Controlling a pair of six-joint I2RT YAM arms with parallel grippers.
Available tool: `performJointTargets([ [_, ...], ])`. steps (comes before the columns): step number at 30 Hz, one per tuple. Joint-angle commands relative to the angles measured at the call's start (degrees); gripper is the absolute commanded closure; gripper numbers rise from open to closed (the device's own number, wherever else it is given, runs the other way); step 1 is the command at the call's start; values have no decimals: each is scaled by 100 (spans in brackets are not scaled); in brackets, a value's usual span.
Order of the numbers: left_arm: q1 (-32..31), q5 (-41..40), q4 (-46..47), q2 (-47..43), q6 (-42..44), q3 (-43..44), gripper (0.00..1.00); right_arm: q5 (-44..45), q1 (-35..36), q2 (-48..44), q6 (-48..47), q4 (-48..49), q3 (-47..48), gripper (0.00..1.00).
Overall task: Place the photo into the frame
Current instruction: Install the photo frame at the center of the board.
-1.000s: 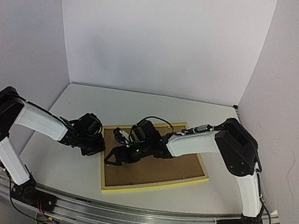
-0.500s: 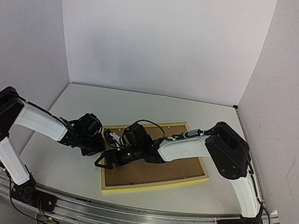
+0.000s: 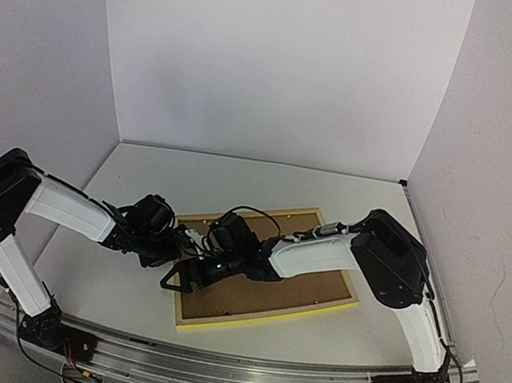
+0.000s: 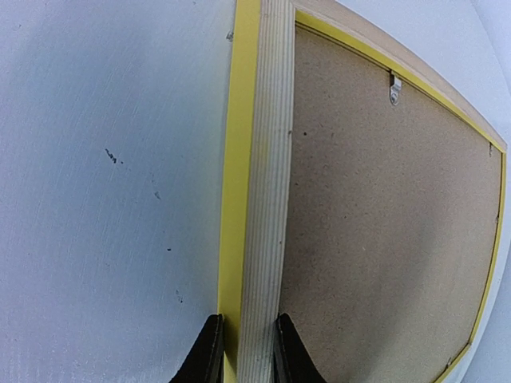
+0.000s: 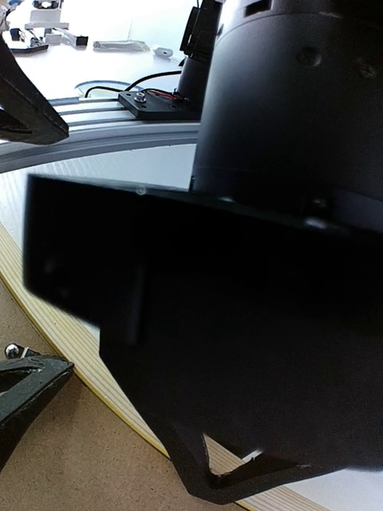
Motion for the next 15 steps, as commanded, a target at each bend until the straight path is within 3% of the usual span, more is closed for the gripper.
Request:
performJointTargets([
  [1, -29, 377, -498, 218, -596, -351, 100, -556, 223, 36, -15, -239, -66, 13],
  [9, -29, 144, -572, 206, -619, -375, 100, -452, 232, -116, 98, -246, -205, 16],
  [15, -32, 131, -576, 215, -596, -433, 100, 907, 224, -219, 294, -285, 340, 15],
])
